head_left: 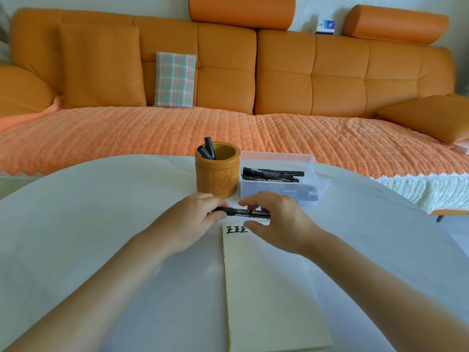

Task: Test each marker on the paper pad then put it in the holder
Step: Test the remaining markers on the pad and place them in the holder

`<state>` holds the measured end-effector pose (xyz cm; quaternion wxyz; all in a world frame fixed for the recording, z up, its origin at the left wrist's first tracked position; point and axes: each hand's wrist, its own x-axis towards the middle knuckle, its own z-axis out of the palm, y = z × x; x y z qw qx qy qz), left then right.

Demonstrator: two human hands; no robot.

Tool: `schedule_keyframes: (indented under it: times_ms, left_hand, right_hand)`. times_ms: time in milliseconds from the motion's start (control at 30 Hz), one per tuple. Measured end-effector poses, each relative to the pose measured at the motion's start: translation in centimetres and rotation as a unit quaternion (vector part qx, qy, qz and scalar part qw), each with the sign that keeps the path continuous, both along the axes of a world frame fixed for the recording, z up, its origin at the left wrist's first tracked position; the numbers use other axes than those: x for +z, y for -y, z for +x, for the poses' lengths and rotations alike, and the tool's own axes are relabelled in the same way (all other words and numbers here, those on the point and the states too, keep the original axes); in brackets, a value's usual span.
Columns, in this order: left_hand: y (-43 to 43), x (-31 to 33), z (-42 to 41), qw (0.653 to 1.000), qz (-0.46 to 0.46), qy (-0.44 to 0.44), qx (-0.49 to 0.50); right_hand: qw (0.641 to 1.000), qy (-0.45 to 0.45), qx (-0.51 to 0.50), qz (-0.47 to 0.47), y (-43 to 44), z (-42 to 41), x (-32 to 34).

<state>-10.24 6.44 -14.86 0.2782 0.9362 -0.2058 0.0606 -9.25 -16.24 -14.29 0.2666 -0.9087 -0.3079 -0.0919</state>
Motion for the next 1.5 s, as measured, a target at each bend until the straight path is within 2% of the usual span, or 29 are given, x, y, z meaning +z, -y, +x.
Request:
schedule_keyframes:
  times_ms: [100,167,267,367,467,533,667,767,900,967,1067,1200,1300,1367,1433,1500]
  left_hand:
    - [-0.1,0.5,0.1,0.999,0.027,0.014,-0.02]
    - [-0.1,0.7,0.0,0.999,0.01,0.029,-0.032]
    - [0.1,1.0,-0.4,0.996,0.005,0.077,-0.048]
    - [0.3,1.7,-0.7,0.987,0.05,0.134,-0.079]
    - [0.0,2.0,-0.8,0.978,0.077,0.163,-0.101]
    - [-0.2,1.8,-0.8,0.976,0.085,0.172,-0.103]
    - [-0.4,1.3,-0.5,0.977,0.08,0.191,-0.061]
    - [-0.5,1.4,0.2,0.983,0.004,0.181,0.003]
    - [-1.0,1.8,2.0,0.97,-0.148,0.129,0.142]
    - [-1.3,1.5,2.6,0.962,-0.187,0.047,0.193]
    - [-1.1,1.1,2.5,0.963,-0.214,-0.034,0.16]
    - [-0.8,1.2,2.4,0.954,-0.272,-0.07,0.104]
    - [-0.9,1.3,2.5,0.955,-0.26,-0.073,0.119]
    - [-1.1,1.0,2.4,0.96,-0.246,-0.063,0.114]
    - [-1.4,0.7,2.5,0.96,-0.249,-0.062,0.11]
    - [-1.5,0.3,2.7,0.962,-0.244,-0.063,0.109]
  right_hand:
    - [0.998,0.054,0.032,-0.002,-0.1,0.0,0.0]
    - [0.998,0.042,0.043,0.018,-0.2,0.0,0.2]
    - [0.993,-0.089,0.018,0.077,-0.5,-0.3,0.7]
    - [0.958,-0.249,-0.003,0.141,-0.6,-0.8,1.4]
    - [0.919,-0.351,0.002,0.181,-0.5,-1.5,1.7]
    - [0.908,-0.376,0.003,0.186,-0.7,-1.7,1.7]
    - [0.962,-0.26,-0.049,0.062,-1.2,-1.1,1.8]
    - [0.973,-0.214,-0.079,0.013,-1.0,-0.4,2.8]
    - [0.981,-0.132,-0.124,0.075,-1.2,1.4,5.5]
    - [0.976,-0.097,-0.161,0.112,-1.7,3.0,7.0]
    - [0.971,-0.034,-0.177,0.155,-3.0,5.5,9.1]
    - [0.974,0.012,-0.147,0.169,-6.0,8.2,10.9]
    - [0.988,0.004,-0.129,0.09,-8.2,9.5,10.3]
    - [0.991,-0.014,-0.127,-0.034,-9.2,10.1,9.4]
    - [0.979,-0.006,-0.132,-0.158,-9.5,10.4,8.6]
    - [0.967,-0.007,-0.133,-0.218,-9.5,10.5,8.3]
